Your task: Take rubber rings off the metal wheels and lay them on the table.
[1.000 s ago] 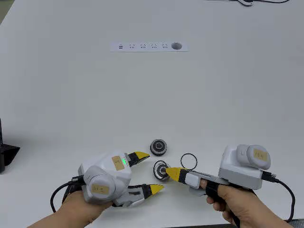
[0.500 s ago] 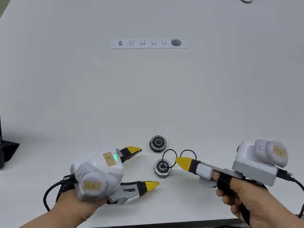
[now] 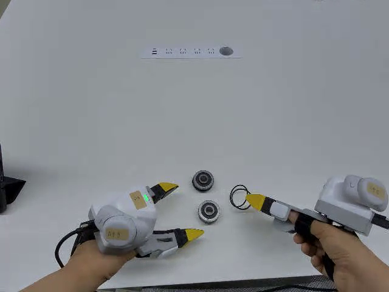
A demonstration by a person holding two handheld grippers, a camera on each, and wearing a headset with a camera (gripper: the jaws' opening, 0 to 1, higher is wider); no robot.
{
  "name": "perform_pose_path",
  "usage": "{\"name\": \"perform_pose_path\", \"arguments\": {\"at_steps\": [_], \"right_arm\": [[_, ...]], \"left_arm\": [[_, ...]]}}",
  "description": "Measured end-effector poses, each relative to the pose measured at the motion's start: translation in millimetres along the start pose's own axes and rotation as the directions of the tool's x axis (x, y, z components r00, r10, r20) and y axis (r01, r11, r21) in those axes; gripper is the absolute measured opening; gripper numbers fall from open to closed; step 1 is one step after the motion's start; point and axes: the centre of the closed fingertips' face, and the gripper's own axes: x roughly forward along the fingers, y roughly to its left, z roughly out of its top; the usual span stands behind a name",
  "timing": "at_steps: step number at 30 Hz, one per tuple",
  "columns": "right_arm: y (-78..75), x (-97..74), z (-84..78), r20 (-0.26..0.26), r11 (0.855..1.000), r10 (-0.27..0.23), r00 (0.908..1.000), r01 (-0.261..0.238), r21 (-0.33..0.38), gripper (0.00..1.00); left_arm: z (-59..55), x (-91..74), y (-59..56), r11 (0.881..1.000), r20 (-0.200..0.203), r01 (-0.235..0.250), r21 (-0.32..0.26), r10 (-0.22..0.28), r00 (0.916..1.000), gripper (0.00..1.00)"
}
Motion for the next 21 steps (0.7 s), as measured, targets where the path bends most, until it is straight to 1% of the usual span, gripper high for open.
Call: {"name": "perform_pose_path", "arguments": {"at_steps": [3,8,15,18,21], "right_arm": [[-5.5,1.0,-1.6,-0.004,1.000,-0.018,0.9998,0.018,0.000,0.02],[-9.7,2.3,-2.4,-0.006,0.999,-0.037,0.9993,0.037,-0.010,0.02],[-17.3,3.1,-3.4,-0.021,0.994,-0.078,0.9967,0.076,-0.072,0.03],[-18.7,3.1,-3.8,-0.025,0.992,-0.088,0.9958,0.086,-0.088,0.07],[-19.4,2.6,-3.2,-0.024,0.989,-0.100,0.9947,0.097,-0.111,0.08]], "left_arm": [[-0.5,-0.3,0.6,1.000,-0.001,-0.002,0.000,0.002,1.0000,0.60],[-0.9,-0.1,0.1,1.000,-0.003,0.001,-0.003,-0.001,1.0000,0.59],[-2.1,0.5,0.8,1.000,-0.004,0.002,-0.004,-0.002,1.0000,0.58],[-2.4,0.3,0.7,1.000,-0.005,0.003,-0.006,-0.003,1.0000,0.58],[-2.8,0.3,0.2,1.000,-0.007,0.006,-0.005,-0.006,1.0000,0.58]]}}
